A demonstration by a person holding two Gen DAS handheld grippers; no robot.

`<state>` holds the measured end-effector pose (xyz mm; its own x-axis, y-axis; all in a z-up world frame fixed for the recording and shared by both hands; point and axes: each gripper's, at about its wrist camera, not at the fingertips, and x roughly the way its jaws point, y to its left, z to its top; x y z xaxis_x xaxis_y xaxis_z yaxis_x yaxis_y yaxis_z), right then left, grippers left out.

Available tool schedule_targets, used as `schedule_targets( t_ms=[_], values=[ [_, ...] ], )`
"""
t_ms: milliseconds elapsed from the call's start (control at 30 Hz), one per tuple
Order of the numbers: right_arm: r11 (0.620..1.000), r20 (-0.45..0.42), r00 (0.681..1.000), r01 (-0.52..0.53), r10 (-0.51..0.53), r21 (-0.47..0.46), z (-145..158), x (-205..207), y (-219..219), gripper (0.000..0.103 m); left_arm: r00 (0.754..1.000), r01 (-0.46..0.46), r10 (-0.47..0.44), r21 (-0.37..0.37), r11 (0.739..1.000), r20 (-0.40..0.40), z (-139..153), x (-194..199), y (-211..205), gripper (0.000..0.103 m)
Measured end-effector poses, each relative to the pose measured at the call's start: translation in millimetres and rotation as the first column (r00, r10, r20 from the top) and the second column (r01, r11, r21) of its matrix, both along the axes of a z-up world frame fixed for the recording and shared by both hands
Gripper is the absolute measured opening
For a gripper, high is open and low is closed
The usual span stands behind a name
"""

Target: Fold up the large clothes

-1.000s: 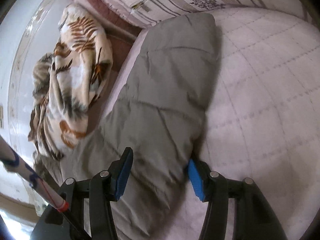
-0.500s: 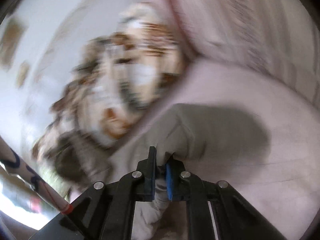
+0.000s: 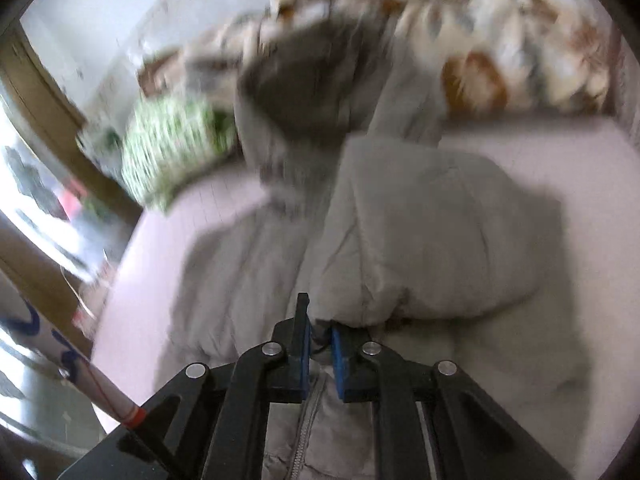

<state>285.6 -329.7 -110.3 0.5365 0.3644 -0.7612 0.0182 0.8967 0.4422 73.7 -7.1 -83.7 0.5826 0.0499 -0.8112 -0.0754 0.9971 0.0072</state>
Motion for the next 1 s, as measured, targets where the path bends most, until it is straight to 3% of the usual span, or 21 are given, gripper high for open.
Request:
schedule_targets(
  t_ms=[33, 133, 167, 233, 367, 500, 600, 700, 800, 900, 1000],
  values=[
    [1.0, -0.033, 0.999, -0.001, 0.001, -0.006, -15.2, -0.8, 5.4, 0.015, 1.0, -0.001, 0.001, -0.002, 1.0, 0.0, 0.2, 2.5, 2.2, 0.063],
    [1.0, -0.071, 0.997, -0.03, 0.03, -0.003, -38.8, -12.3, 18.0, 0.038, 1.0, 0.001, -0.001, 0.003, 1.0, 0.01, 3.1, 10.9, 6.0, 0.063],
    [0.999, -0.062, 0.997, -0.039, 0.039, 0.0, -38.2, -18.3, 20.8, 0.044, 1.0, 0.003, -0.003, 0.009, 1.0, 0.013, 3.7, 13.6, 5.6, 0.063],
    [0.998, -0.031, 0.997, -0.069, 0.069, -0.003, -30.7, -39.5, 19.6, 0.048, 1.0, 0.005, -0.006, 0.017, 1.0, 0.023, 4.8, 20.8, 5.6, 0.063],
    [0.996, 0.046, 0.995, -0.091, 0.09, 0.01, 3.9, -78.2, -4.4, 0.049, 1.0, 0.011, -0.011, 0.006, 1.0, 0.022, 1.6, 36.1, 4.1, 0.063],
    [1.0, 0.103, 0.994, 0.027, -0.028, 0.01, 27.9, -81.6, -41.8, 0.05, 1.0, 0.003, -0.002, -0.02, 1.0, 0.013, -2.3, 48.4, 3.9, 0.063],
    [0.99, 0.062, 0.988, 0.137, -0.138, 0.018, 17.0, -52.7, -70.0, 0.052, 1.0, -0.004, 0.005, -0.037, 0.999, 0.014, -2.9, 51.5, 6.1, 0.063],
    [0.973, -0.017, 0.98, 0.2, -0.2, 0.119, -4.9, -28.8, -90.5, 0.053, 1.0, -0.01, 0.011, -0.026, 1.0, 0.024, -4.0, 51.7, 12.3, 0.063],
    [0.964, -0.019, 0.984, 0.177, -0.176, 0.199, -9.8, -5.9, -65.7, 0.053, 0.999, -0.031, 0.032, -0.009, 0.999, 0.032, -5.0, 55.2, 24.1, 0.063],
    [0.981, 0.041, 0.997, 0.061, -0.07, 0.184, 8.0, 3.8, -9.0, 0.054, 0.996, -0.076, 0.076, -0.002, 0.997, 0.039, -4.9, 61.3, 41.5, 0.063],
    [0.967, 0.078, 0.996, -0.064, 0.046, 0.246, 21.0, 11.4, 47.9, 0.054, 0.992, -0.121, 0.122, -0.027, 0.992, 0.033, -4.2, 68.5, 60.7, 0.063]
  ],
)
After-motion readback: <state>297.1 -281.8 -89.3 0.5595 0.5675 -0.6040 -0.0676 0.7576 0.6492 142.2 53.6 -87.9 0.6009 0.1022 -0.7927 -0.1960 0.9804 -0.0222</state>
